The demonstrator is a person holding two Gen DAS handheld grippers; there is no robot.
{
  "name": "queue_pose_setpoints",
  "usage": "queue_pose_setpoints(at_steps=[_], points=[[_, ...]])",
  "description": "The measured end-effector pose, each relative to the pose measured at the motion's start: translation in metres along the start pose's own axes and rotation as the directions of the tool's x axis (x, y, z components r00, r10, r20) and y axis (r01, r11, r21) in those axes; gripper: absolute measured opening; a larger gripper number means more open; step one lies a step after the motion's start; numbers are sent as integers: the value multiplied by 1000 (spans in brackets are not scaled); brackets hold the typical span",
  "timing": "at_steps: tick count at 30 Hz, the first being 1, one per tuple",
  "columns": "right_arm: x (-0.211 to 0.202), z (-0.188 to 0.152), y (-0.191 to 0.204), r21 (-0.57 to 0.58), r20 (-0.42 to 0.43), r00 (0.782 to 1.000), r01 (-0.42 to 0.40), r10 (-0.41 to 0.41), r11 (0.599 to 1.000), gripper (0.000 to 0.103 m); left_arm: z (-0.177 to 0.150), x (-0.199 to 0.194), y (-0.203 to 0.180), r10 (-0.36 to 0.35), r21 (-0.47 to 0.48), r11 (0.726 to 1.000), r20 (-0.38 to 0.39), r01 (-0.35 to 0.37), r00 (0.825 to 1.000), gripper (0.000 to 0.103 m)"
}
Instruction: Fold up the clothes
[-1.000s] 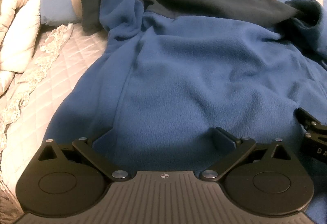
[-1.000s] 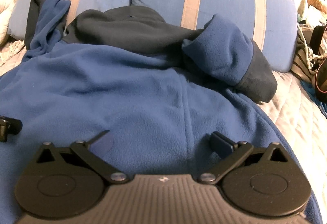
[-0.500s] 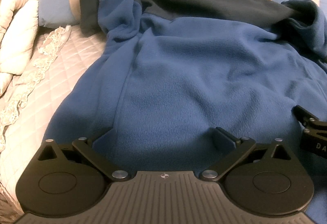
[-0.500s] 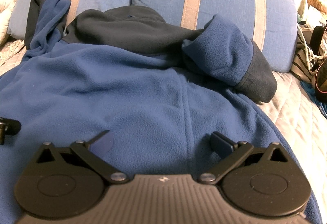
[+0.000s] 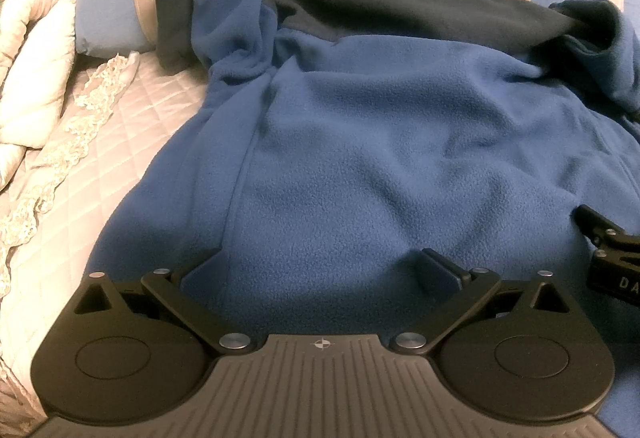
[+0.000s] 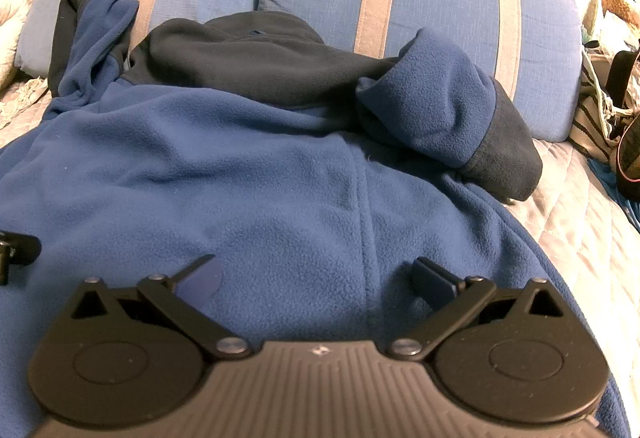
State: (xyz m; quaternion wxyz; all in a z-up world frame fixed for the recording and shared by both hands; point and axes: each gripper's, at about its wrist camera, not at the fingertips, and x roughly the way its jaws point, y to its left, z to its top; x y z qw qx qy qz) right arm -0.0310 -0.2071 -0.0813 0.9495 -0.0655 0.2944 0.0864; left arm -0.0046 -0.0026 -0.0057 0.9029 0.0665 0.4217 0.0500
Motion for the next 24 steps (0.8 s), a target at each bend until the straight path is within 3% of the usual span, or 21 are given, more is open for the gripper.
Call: queue_pose_setpoints(at_steps=[24], points=[[0,0,0,-1,0,1000,0,0,1000,102,-7,-1,0,1,23,1000,55,-3,998,103]])
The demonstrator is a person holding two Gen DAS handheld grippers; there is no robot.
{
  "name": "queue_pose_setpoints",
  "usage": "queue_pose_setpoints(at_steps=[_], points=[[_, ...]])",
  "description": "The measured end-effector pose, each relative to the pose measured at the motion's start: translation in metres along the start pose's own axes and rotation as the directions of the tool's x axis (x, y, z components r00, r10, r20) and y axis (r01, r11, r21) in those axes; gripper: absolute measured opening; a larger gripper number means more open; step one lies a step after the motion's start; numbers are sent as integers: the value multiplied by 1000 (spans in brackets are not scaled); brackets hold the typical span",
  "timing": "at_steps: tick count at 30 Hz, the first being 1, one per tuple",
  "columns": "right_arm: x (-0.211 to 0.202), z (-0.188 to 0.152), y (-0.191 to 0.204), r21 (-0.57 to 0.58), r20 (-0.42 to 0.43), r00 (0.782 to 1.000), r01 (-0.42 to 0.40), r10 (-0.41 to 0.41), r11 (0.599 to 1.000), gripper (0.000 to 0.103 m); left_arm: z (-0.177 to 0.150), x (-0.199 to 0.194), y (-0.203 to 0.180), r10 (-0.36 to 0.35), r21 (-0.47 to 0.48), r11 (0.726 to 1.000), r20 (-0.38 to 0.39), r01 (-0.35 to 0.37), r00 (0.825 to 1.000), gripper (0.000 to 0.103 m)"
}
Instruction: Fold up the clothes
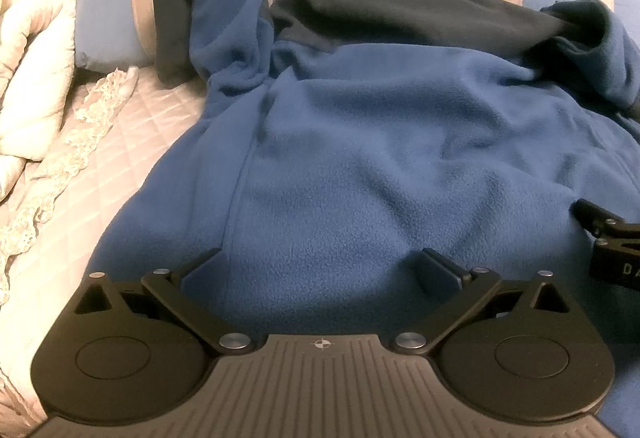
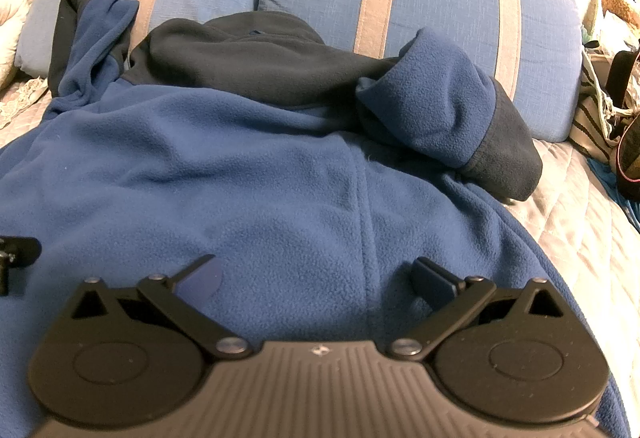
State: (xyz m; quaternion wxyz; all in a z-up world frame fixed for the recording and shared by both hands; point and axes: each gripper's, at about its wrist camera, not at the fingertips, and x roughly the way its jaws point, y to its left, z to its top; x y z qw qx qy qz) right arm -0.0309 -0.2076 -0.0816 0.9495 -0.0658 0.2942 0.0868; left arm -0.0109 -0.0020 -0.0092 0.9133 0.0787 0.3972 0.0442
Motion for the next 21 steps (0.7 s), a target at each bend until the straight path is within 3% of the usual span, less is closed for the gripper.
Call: queue_pose_setpoints(at_steps=[21], points=[[0,0,0,0,1,1000,0,0,1000,102,0,-3,-5,34,0,999,-10,-34,999,103]])
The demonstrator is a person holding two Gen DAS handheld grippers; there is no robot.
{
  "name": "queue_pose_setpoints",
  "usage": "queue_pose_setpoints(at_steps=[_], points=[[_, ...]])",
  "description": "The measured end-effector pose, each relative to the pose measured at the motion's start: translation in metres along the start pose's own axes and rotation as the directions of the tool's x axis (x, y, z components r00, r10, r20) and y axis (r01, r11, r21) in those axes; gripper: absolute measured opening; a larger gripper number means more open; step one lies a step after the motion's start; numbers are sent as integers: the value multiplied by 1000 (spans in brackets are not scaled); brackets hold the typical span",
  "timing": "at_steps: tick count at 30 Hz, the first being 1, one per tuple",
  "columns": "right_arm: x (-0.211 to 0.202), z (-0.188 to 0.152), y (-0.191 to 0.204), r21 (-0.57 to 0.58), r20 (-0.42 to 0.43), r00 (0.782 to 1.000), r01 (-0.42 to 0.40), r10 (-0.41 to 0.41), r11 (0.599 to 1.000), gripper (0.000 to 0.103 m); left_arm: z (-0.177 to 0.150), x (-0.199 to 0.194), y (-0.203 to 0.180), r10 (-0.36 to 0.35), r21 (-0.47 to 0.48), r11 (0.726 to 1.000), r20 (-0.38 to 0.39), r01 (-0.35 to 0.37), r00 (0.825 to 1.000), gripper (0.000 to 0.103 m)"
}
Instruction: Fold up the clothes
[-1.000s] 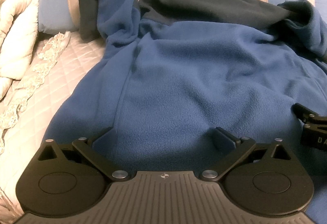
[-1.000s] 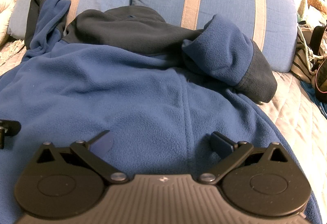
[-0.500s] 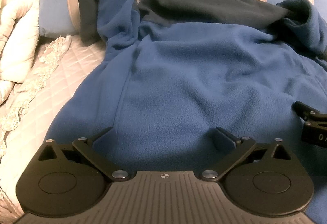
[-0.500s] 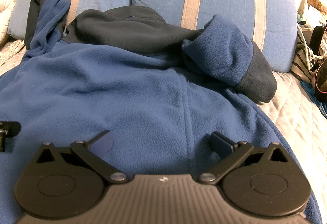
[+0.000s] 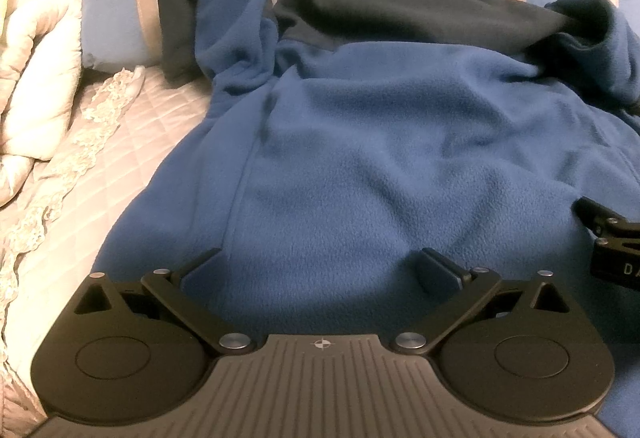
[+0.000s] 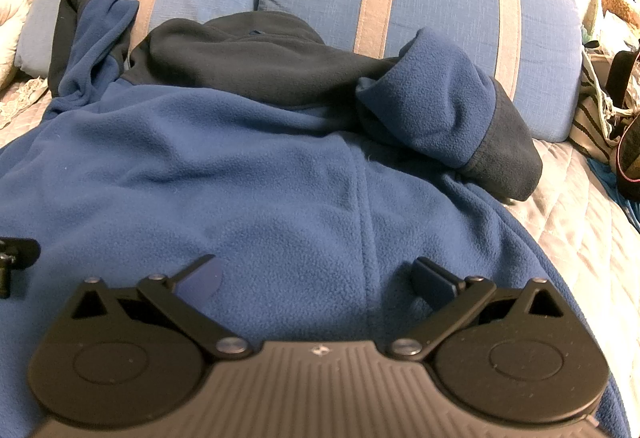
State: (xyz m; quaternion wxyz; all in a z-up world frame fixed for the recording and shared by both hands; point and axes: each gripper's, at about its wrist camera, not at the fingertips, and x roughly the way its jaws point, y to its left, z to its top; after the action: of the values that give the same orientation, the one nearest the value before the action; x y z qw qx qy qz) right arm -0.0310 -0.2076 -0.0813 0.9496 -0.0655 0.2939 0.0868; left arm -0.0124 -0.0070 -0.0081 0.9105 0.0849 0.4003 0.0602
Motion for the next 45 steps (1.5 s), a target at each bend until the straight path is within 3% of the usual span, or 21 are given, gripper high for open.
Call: queue_pose_setpoints(at_steps=[11,16,21,23,25,27,29,31,35,41,45], points=[[2,1,-1,5,-9,1000,-7,7,1000,102,2,-6,3,-12,-16,1000,-40,11,999,103],[2,2,0,1,-13,1000,-7,7,1000,103,1,-19,9,-85,-59,995,-76,81,993,103],[-1,2,-4,-5,-20,1000,-23,23,1000,102,-5,-36,10,-164,-64,985,1,163,987,103],[-13,4,4,-148,-26,999,30,-34,989,103,-8,-46,13,-183,-67,980,44,186,982,103],[-33,5,11,-259,-30,999,31,-40,965,103,-11,-57,20,-214,-92,971,81,221,974,103],[-57,7,5,-182,-95,993,-93,76,979,103,-15,-68,30,-256,-125,955,106,268,961,103],[-83,10,-3,-75,-153,967,-217,204,973,103,-19,-81,40,-293,-154,938,125,310,948,103],[-115,13,-7,-44,-176,946,-283,272,958,103,-25,-96,51,-326,-173,920,154,351,933,103],[-182,28,-13,-114,-217,904,-399,369,910,103,-32,-130,77,-326,-158,918,222,364,919,103],[-265,84,-54,-107,-108,894,-445,434,889,103,-22,-184,114,-312,-110,929,284,354,907,103],[-304,128,-90,-99,-22,909,-417,417,904,103,3,-223,132,-310,-51,939,300,340,902,103]])
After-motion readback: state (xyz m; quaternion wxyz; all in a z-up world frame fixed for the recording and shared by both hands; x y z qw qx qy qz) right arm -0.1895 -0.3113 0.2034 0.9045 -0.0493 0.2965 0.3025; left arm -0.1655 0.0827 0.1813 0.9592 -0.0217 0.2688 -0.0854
